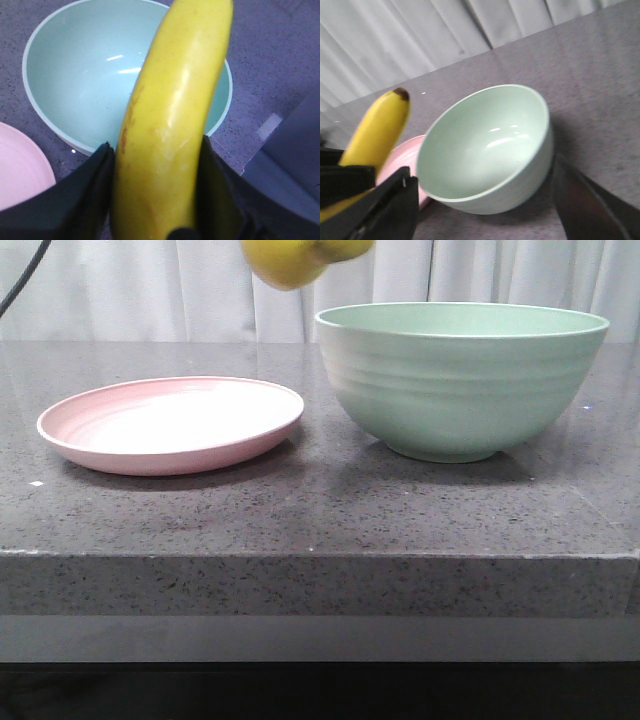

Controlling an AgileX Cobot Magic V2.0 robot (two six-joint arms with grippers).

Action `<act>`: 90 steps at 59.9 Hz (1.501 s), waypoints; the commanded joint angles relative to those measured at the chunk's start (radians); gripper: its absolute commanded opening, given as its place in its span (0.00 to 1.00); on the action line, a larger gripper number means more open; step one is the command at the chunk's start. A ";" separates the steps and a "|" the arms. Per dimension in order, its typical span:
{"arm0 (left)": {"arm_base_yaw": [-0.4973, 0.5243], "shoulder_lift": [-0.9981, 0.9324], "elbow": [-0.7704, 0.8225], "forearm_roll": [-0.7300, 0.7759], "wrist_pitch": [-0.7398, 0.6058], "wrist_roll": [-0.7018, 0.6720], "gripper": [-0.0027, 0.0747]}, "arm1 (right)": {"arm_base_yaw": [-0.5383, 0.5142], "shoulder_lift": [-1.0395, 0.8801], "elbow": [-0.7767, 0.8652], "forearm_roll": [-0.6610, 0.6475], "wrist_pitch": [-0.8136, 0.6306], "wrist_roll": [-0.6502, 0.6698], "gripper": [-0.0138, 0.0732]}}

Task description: Transfer banana from pink plate to green bowl

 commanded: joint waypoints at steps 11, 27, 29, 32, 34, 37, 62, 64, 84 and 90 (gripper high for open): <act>-0.009 -0.041 -0.035 -0.018 -0.070 -0.009 0.27 | 0.186 0.190 -0.106 0.247 -0.217 -0.005 0.81; -0.009 -0.041 -0.035 -0.018 -0.070 -0.009 0.27 | 0.310 0.339 -0.180 0.255 -0.316 -0.005 0.81; -0.009 -0.041 -0.035 -0.018 -0.070 -0.009 0.27 | 0.313 0.357 -0.189 0.255 -0.323 -0.005 0.81; -0.009 -0.041 -0.035 -0.018 -0.070 -0.009 0.27 | 0.315 0.384 -0.208 0.255 -0.323 -0.005 0.81; -0.009 -0.041 -0.035 -0.018 -0.070 -0.009 0.27 | 0.317 0.406 -0.221 0.255 -0.323 -0.005 0.81; -0.009 -0.041 -0.035 -0.018 -0.070 -0.009 0.27 | 0.317 0.435 -0.238 0.255 -0.323 -0.005 0.81; -0.009 -0.041 -0.035 -0.018 -0.070 -0.009 0.27 | 0.317 0.607 -0.369 0.254 -0.233 -0.005 0.81; -0.009 -0.041 -0.035 -0.018 -0.070 -0.009 0.27 | 0.317 0.613 -0.373 0.254 -0.225 -0.005 0.80; -0.009 -0.041 -0.035 -0.018 -0.070 -0.009 0.27 | 0.317 0.618 -0.385 0.254 -0.216 -0.005 0.32; -0.009 -0.041 -0.035 -0.018 -0.070 -0.009 0.29 | 0.317 0.618 -0.385 0.254 -0.214 -0.005 0.25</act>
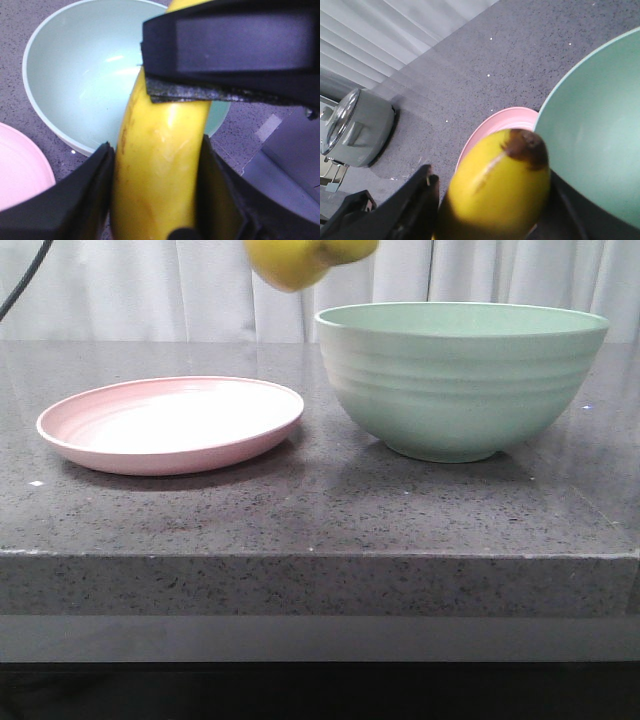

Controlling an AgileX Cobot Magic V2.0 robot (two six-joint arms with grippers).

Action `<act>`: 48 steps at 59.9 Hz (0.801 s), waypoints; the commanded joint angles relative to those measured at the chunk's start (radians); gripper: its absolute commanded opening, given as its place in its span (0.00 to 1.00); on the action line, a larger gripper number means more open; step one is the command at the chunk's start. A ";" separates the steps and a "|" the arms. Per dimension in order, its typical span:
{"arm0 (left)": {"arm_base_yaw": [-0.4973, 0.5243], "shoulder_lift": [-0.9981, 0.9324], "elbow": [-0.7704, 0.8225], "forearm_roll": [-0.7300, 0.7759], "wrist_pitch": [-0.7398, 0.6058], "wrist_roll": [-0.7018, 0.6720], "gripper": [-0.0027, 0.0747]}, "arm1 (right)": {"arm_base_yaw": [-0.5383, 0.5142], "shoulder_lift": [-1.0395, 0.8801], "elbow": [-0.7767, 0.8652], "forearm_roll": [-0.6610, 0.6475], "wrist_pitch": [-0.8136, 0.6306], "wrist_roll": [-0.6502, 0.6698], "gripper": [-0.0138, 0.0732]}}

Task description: Transfer banana from pink plate to green bowl

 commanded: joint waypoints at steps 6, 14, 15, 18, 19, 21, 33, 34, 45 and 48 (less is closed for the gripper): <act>-0.007 -0.041 -0.035 -0.016 -0.071 -0.005 0.37 | -0.002 -0.021 -0.034 -0.007 -0.041 -0.021 0.25; -0.007 -0.041 -0.035 -0.016 -0.071 -0.005 0.66 | -0.002 -0.021 -0.034 -0.007 -0.040 -0.021 0.25; -0.007 -0.041 -0.035 -0.016 -0.071 -0.005 0.69 | -0.002 -0.021 -0.034 -0.007 -0.040 -0.021 0.25; -0.007 -0.041 -0.035 -0.016 -0.071 -0.005 0.76 | -0.002 -0.021 -0.034 -0.007 -0.040 -0.021 0.25; -0.007 -0.041 -0.035 -0.016 -0.071 -0.005 0.77 | -0.002 -0.021 -0.034 -0.007 -0.040 -0.021 0.25; -0.007 -0.041 -0.035 -0.016 -0.071 -0.005 0.79 | -0.002 -0.021 -0.034 -0.007 -0.040 -0.021 0.25; -0.007 -0.041 -0.035 -0.016 -0.071 -0.005 0.78 | -0.005 -0.021 -0.042 -0.017 -0.140 -0.090 0.25; -0.007 -0.041 -0.035 -0.016 -0.071 -0.005 0.78 | -0.008 -0.021 -0.045 -0.021 -0.151 -0.105 0.25; -0.007 -0.041 -0.035 -0.016 -0.071 -0.005 0.78 | -0.064 0.008 -0.148 -0.063 -0.165 -0.337 0.25; -0.007 -0.041 -0.035 -0.016 -0.071 -0.005 0.78 | -0.080 0.022 -0.190 -0.069 -0.151 -0.400 0.25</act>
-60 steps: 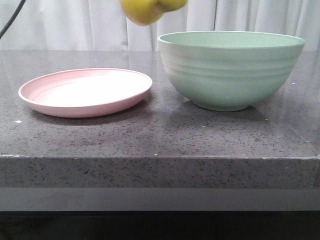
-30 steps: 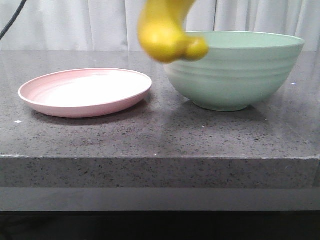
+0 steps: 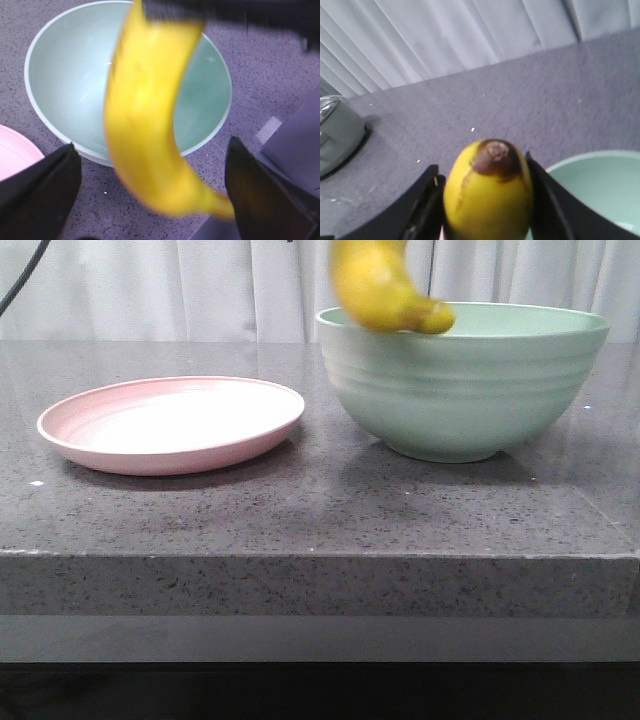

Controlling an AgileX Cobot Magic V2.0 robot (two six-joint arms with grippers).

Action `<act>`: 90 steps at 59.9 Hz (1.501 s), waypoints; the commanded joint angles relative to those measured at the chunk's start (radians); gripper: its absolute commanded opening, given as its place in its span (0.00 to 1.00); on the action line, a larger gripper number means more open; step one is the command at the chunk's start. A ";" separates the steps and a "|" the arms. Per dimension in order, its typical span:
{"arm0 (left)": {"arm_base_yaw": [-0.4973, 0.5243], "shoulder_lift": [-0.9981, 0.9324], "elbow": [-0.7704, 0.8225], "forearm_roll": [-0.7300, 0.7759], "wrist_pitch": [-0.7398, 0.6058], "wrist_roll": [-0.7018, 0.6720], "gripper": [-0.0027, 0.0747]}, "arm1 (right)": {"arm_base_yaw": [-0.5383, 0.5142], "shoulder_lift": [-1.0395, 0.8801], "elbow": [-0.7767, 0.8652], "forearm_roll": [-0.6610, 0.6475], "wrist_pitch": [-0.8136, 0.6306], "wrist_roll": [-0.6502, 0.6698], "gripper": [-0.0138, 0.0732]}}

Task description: Transfer banana from pink plate to green bowl

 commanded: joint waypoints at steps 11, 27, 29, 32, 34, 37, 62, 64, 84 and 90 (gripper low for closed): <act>-0.007 -0.040 -0.035 -0.016 -0.067 -0.005 0.78 | -0.095 0.067 -0.234 -0.026 -0.022 -0.320 0.25; -0.007 -0.040 -0.035 -0.016 -0.067 -0.005 0.78 | -0.166 0.246 -0.276 -0.026 0.108 -0.339 0.25; -0.007 -0.040 -0.035 -0.016 -0.067 -0.005 0.78 | -0.169 0.266 -0.276 -0.026 0.119 -0.339 0.26; -0.007 -0.040 -0.035 -0.016 -0.067 -0.005 0.78 | -0.169 0.290 -0.276 -0.026 0.132 -0.339 0.26; -0.007 -0.040 -0.035 -0.016 -0.067 -0.005 0.78 | -0.169 0.306 -0.276 -0.026 0.138 -0.339 0.26; -0.007 -0.040 -0.035 -0.016 -0.067 -0.005 0.78 | -0.169 0.329 -0.276 -0.026 0.151 -0.339 0.26; -0.007 -0.040 -0.035 -0.016 -0.067 -0.005 0.78 | -0.169 0.370 -0.276 -0.026 0.169 -0.339 0.46; -0.007 -0.040 -0.035 -0.016 -0.067 -0.005 0.78 | -0.169 0.370 -0.276 -0.026 0.170 -0.339 0.48; -0.007 -0.040 -0.035 -0.016 -0.067 -0.005 0.78 | -0.169 0.370 -0.276 -0.026 0.170 -0.339 0.65; -0.007 -0.040 -0.035 -0.016 -0.067 -0.005 0.78 | -0.169 0.370 -0.276 -0.026 0.170 -0.339 0.69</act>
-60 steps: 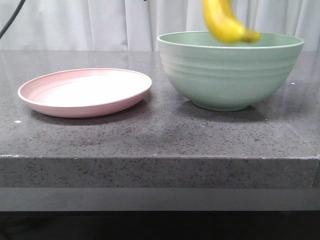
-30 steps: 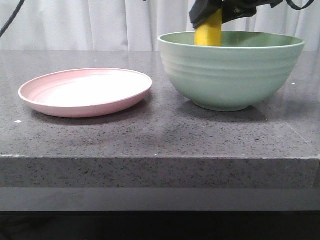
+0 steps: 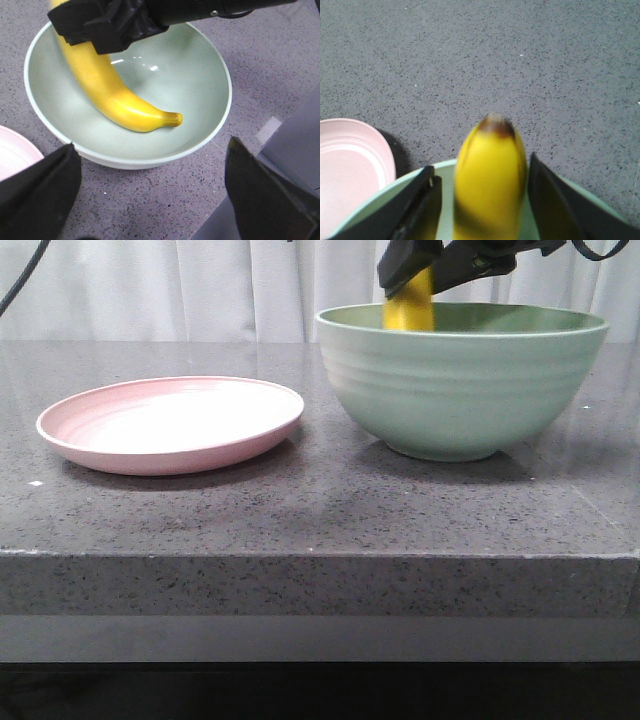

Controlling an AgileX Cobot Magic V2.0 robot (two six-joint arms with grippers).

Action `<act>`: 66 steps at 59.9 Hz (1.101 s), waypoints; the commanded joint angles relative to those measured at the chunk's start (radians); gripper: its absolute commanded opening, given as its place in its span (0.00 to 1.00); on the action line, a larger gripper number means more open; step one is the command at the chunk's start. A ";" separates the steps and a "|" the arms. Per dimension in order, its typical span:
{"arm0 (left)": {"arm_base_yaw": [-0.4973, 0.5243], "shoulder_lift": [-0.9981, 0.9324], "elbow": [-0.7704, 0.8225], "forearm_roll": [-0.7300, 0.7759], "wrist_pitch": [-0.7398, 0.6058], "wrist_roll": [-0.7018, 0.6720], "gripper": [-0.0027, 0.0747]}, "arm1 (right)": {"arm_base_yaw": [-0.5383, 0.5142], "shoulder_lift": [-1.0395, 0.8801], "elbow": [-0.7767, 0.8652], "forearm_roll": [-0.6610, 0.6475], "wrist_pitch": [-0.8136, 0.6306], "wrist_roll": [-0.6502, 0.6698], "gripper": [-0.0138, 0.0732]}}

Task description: Transfer banana from pink plate to green bowl

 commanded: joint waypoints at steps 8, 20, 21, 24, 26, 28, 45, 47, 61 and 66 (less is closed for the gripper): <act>-0.007 -0.040 -0.035 -0.016 -0.067 -0.005 0.78 | -0.006 -0.042 -0.035 0.009 -0.039 -0.011 0.69; -0.007 -0.040 -0.035 -0.016 -0.067 -0.005 0.78 | -0.006 -0.060 -0.035 0.008 -0.031 -0.011 0.69; -0.007 -0.040 -0.035 -0.016 -0.067 -0.005 0.78 | -0.006 -0.063 -0.035 0.008 -0.027 -0.011 0.69; -0.007 -0.040 -0.035 -0.016 -0.069 -0.005 0.77 | -0.006 -0.079 -0.035 0.007 -0.023 -0.011 0.69; -0.007 -0.040 -0.035 -0.016 -0.069 -0.005 0.75 | -0.007 -0.092 -0.035 0.003 -0.019 -0.011 0.69; -0.007 -0.040 -0.035 -0.016 -0.071 -0.005 0.73 | -0.007 -0.104 -0.035 0.001 -0.015 -0.011 0.69; -0.007 -0.040 -0.035 0.011 -0.081 -0.005 0.14 | -0.007 -0.165 -0.035 0.001 0.018 -0.011 0.18; -0.007 -0.040 -0.035 0.014 -0.086 -0.005 0.06 | -0.007 -0.167 -0.035 0.001 0.023 -0.011 0.11; 0.056 -0.049 -0.035 0.078 -0.173 -0.007 0.01 | -0.024 -0.199 -0.033 -0.014 0.041 -0.011 0.02; 0.175 -0.068 -0.035 0.078 -0.203 -0.007 0.01 | -0.064 -0.232 -0.025 -0.014 0.060 -0.011 0.02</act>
